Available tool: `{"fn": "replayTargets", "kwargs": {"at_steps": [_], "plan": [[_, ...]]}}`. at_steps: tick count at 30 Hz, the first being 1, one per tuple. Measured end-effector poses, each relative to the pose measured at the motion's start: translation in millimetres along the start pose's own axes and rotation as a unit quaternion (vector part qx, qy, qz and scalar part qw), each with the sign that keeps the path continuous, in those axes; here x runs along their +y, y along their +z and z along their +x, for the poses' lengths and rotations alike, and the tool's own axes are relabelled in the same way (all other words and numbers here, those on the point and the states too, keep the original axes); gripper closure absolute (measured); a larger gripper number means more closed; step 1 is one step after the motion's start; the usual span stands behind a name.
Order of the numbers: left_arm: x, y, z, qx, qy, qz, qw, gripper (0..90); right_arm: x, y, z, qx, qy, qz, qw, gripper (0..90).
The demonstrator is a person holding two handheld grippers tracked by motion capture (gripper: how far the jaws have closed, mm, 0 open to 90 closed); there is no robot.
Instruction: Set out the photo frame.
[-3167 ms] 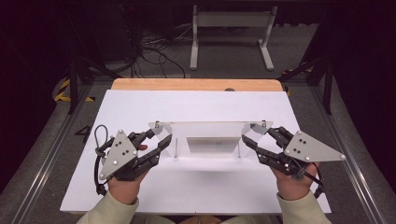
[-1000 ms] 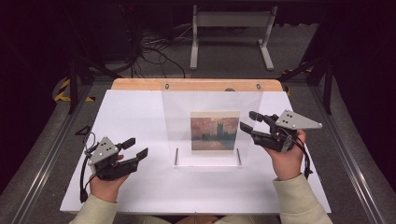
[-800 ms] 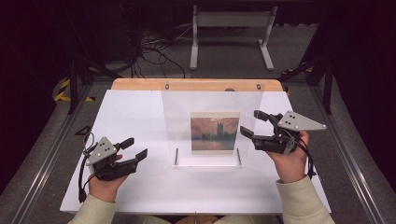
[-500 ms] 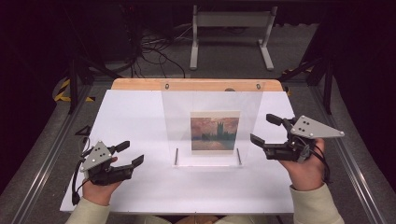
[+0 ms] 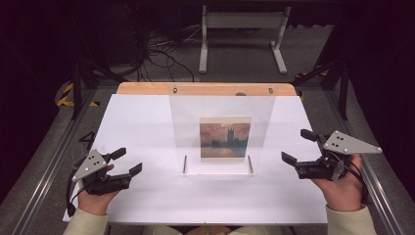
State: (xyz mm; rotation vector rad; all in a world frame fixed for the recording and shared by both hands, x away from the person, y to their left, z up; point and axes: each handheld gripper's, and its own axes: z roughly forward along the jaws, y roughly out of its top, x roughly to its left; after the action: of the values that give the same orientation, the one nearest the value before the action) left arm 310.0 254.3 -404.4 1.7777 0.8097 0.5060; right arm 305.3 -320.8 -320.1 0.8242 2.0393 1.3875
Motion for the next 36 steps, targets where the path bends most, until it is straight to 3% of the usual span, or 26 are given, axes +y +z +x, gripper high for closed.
{"fn": "replayTargets", "kwargs": {"at_steps": [8,22,30,36], "plan": [[-12.9,3.0,15.4,0.004,-0.012,-0.008,0.9999,19.7,-24.6,-3.5,-16.4,0.007,0.030,0.030,0.9991,4.1],[-24.9,17.0,19.0,-0.007,0.006,0.006,0.9999,17.6,-78.7,18.6,-41.6,0.010,0.066,0.072,0.9952,2.7],[-31.5,23.7,22.4,-0.010,-0.003,0.008,0.9999,16.8,-101.2,30.8,-43.3,0.011,0.078,0.082,0.9935,1.2],[-36.7,32.7,21.9,-0.001,0.005,0.030,0.9995,16.8,-117.6,42.1,-37.6,0.014,0.077,0.108,0.9911,1.2]]}}
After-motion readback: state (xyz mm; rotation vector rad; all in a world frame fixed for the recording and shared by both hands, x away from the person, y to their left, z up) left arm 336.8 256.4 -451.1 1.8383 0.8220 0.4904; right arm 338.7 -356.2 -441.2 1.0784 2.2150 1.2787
